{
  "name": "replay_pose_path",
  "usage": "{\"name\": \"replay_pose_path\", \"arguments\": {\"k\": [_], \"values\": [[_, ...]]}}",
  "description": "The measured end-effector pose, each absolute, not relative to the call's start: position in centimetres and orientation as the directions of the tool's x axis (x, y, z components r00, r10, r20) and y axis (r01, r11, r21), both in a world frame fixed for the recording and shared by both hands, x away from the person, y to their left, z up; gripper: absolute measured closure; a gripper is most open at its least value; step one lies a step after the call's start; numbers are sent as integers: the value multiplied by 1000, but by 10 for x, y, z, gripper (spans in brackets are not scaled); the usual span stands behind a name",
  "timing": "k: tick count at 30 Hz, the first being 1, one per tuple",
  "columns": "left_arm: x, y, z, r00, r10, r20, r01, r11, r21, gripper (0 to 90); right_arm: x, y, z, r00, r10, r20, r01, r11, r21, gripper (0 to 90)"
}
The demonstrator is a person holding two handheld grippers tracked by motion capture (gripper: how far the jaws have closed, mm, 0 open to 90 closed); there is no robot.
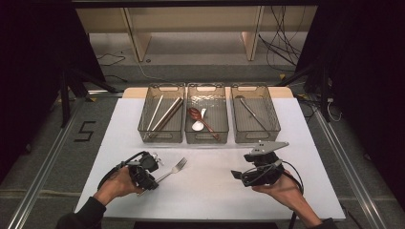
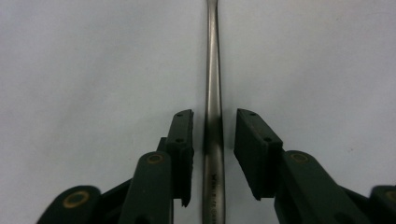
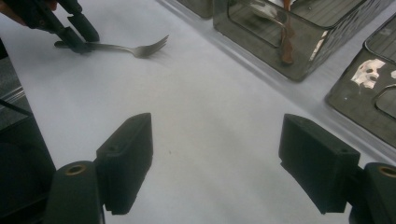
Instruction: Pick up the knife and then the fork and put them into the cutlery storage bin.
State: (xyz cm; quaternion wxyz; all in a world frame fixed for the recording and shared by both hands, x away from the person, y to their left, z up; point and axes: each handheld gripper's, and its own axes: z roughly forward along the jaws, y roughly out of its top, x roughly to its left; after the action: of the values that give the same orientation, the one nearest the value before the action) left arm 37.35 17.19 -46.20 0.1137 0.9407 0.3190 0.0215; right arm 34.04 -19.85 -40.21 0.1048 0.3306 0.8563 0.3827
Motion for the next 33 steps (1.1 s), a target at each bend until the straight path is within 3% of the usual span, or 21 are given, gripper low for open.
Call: {"name": "replay_pose_path", "arguments": {"k": [16, 33], "values": [[372, 166, -462, 822, 569, 1, 554, -800, 233, 809, 339, -198, -402, -771, 633, 75, 477, 496, 725, 273], [373, 169, -457, 802, 597, -40, 583, -765, 274, 814, 338, -194, -402, -786, 614, 75, 464, 506, 727, 279]]}}
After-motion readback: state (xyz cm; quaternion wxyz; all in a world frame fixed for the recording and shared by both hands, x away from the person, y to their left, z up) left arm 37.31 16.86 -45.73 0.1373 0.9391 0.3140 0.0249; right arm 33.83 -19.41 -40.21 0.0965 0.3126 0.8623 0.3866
